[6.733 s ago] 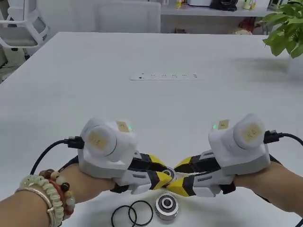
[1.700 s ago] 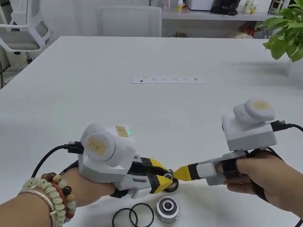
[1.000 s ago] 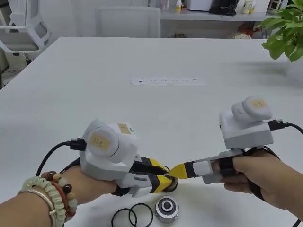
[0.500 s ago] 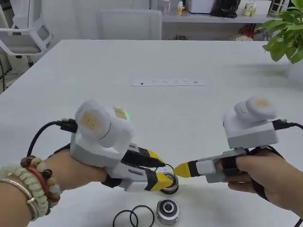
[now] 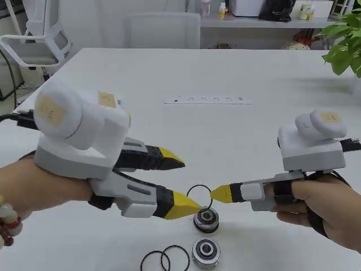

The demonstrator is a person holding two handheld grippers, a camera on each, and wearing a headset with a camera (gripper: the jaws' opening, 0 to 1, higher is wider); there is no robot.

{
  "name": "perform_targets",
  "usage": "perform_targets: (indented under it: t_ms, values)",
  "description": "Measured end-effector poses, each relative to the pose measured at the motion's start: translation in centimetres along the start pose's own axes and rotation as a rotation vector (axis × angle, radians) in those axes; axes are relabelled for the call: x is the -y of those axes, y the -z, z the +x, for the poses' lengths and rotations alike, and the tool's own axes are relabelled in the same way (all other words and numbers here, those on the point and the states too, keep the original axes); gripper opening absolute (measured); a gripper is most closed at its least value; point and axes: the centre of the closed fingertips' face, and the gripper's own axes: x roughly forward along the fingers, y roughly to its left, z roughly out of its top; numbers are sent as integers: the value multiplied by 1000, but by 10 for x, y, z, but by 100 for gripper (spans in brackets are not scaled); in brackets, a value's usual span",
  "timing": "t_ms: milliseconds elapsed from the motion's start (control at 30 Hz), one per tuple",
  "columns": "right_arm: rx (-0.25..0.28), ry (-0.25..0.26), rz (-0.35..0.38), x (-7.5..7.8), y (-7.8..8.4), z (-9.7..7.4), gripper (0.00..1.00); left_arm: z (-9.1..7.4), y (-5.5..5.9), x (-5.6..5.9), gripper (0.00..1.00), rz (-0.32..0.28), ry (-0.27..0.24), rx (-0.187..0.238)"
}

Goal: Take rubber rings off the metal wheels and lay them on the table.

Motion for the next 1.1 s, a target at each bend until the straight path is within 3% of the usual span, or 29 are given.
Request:
perform_targets:
  t_ms: [167,267,400,533,600,733,933,1100]
  values:
    - [-5,-24,-21,-10,-1,4,0,-26,5,5,53,19,-37,-8]
    - [-5,-41,-32,-17,-2,6,0,-38,11,8,54,-4,-58,4]
    - [-11,-59,-48,-25,-1,9,0,-51,30,17,57,-20,-80,-31]
    - [-19,-88,-51,-35,2,14,0,-61,58,25,57,-49,-106,-77]
    - [-25,-104,-39,-38,4,17,0,-66,71,28,58,-93,-129,-96]
    - [-23,-134,-8,-42,7,22,0,-76,84,32,59,-159,-167,-78]
    - [-31,-171,10,-53,11,32,0,-93,104,36,61,-235,-232,-83]
    - [-56,-197,24,-63,21,43,0,-101,109,34,62,-271,-281,-71]
